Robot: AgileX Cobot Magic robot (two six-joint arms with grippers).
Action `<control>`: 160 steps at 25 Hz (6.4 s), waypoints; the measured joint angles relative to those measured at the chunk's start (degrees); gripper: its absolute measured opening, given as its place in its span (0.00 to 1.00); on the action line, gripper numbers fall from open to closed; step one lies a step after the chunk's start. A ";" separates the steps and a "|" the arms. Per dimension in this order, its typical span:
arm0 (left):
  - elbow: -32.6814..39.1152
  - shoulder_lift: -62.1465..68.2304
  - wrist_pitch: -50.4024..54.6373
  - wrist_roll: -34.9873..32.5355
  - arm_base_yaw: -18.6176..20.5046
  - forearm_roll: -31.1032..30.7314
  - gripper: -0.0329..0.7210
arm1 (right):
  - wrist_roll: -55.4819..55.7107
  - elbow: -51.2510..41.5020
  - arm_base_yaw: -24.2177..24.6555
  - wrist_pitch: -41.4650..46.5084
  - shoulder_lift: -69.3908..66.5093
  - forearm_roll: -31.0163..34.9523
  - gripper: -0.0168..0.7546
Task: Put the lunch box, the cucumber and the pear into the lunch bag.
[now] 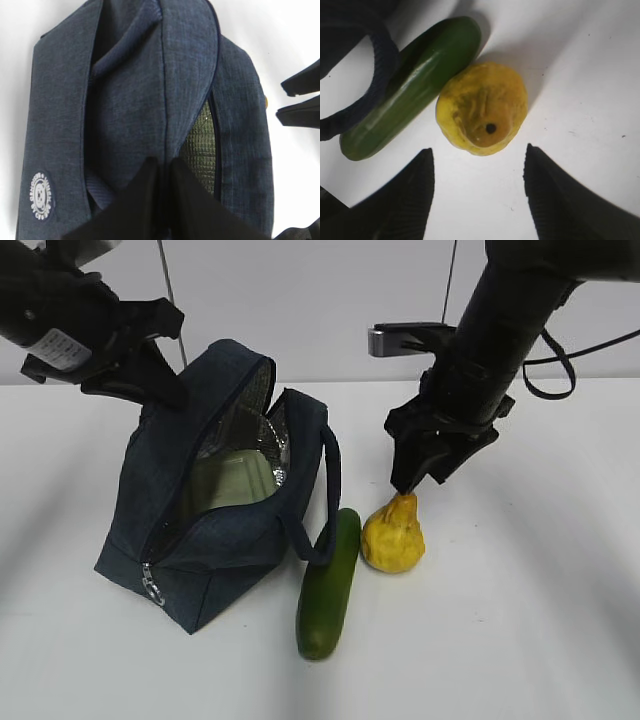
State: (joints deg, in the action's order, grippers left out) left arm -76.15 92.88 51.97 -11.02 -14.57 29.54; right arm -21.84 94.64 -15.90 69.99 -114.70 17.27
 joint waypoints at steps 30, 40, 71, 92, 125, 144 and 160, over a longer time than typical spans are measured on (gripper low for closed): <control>0.00 0.00 1.13 -0.06 0.00 0.61 0.05 | 0.65 0.13 -2.24 -0.45 -5.27 0.43 0.61; 0.00 0.00 1.33 -0.06 0.00 0.69 0.05 | 0.74 0.13 -2.24 -3.58 -5.27 0.43 0.71; 0.00 0.00 1.73 -0.06 0.00 1.01 0.05 | 0.88 0.13 -2.24 -1.68 -4.16 0.23 0.31; 0.00 0.00 1.77 -0.06 0.00 1.01 0.05 | 1.03 1.06 -2.26 -0.05 5.32 -0.26 0.30; 0.00 -0.42 3.00 -0.06 0.00 1.01 0.05 | -10.94 5.71 -2.26 -7.60 2.80 25.90 0.30; 0.00 -0.48 3.29 -0.06 0.00 1.03 0.05 | -11.31 5.71 -2.26 -8.65 4.21 25.60 0.61; 0.00 -0.48 3.29 -0.06 0.00 1.03 0.05 | 3.55 -4.76 -2.26 0.07 9.70 6.21 0.61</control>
State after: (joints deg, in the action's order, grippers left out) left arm -76.15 92.40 55.26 -11.08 -14.57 30.57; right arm -18.29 89.88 -18.16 70.06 -105.01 23.48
